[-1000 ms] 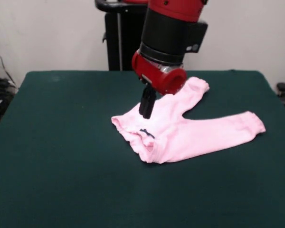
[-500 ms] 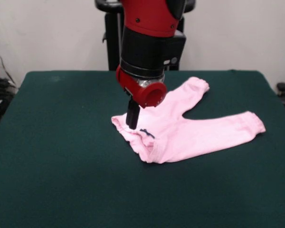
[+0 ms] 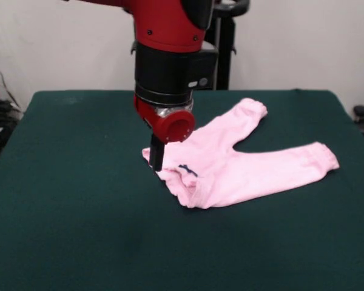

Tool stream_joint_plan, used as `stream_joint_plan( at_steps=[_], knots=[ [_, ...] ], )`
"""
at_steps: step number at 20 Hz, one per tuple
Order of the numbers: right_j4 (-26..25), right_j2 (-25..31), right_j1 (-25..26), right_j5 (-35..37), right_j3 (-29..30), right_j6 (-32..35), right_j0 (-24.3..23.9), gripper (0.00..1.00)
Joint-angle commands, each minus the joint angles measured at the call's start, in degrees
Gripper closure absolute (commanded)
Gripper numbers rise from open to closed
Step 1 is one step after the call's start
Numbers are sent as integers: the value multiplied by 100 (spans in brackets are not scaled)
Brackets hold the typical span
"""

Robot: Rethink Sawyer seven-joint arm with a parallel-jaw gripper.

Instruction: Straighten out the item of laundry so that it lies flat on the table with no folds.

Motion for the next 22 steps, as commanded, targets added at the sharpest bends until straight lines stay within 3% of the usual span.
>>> stream_joint_plan(
  at_steps=[1, 16, 22],
  knots=[
    [-254, 903, 153, 366, 246, -2045, -36, 100],
    [-490, 950, 116, 364, 170, -1934, 68, 100],
    [-394, 926, -155, 900, 90, -2042, 89, 100]
  ],
)
